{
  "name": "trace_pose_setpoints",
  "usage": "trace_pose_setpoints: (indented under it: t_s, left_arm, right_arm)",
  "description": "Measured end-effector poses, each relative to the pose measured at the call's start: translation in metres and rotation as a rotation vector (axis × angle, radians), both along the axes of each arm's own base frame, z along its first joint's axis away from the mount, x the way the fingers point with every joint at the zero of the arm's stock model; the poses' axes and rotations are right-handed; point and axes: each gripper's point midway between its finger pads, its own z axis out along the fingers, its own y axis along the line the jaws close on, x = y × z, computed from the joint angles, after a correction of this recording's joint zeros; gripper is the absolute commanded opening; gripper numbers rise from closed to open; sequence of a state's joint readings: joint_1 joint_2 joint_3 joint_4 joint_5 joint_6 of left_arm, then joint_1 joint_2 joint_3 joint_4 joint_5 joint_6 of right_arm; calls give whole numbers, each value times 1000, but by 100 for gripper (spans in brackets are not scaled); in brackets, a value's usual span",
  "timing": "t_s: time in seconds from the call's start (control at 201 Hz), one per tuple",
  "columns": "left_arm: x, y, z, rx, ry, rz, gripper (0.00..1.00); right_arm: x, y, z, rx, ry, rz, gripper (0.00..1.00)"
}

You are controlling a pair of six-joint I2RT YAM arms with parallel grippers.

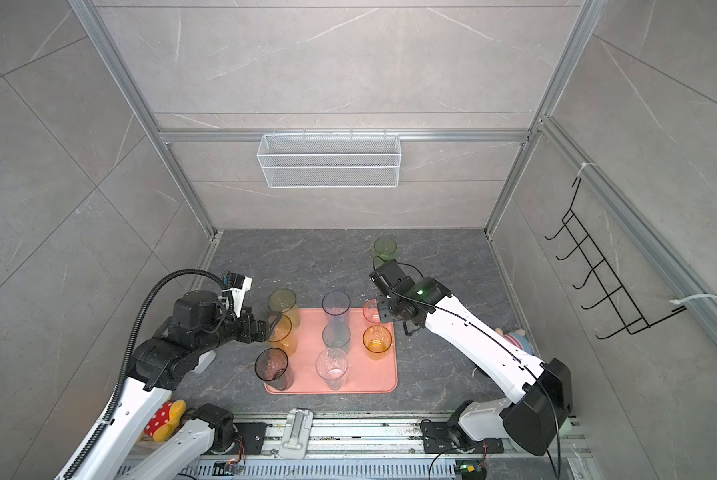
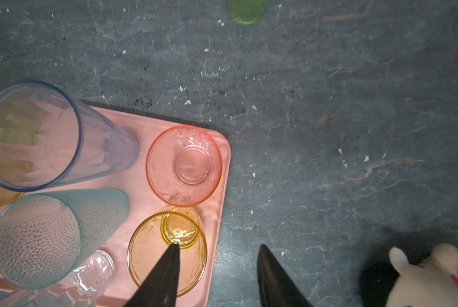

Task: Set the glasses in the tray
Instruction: 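Move the right gripper over the green cup beyond the tray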

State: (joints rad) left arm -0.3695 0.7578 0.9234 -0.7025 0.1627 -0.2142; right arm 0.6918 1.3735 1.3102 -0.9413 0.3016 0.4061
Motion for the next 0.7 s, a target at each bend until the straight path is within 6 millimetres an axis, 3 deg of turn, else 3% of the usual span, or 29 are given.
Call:
trace_pose_setpoints:
  t_s: [0.344, 0.702]
  left_arm:
    - [0, 0, 0, 0, 0, 0, 98]
    - [0, 0, 0, 2, 0, 2, 98]
  right_arm:
    - [39, 7, 31, -30, -164, 1, 58]
    - [95, 5, 21, -14, -161, -58, 58]
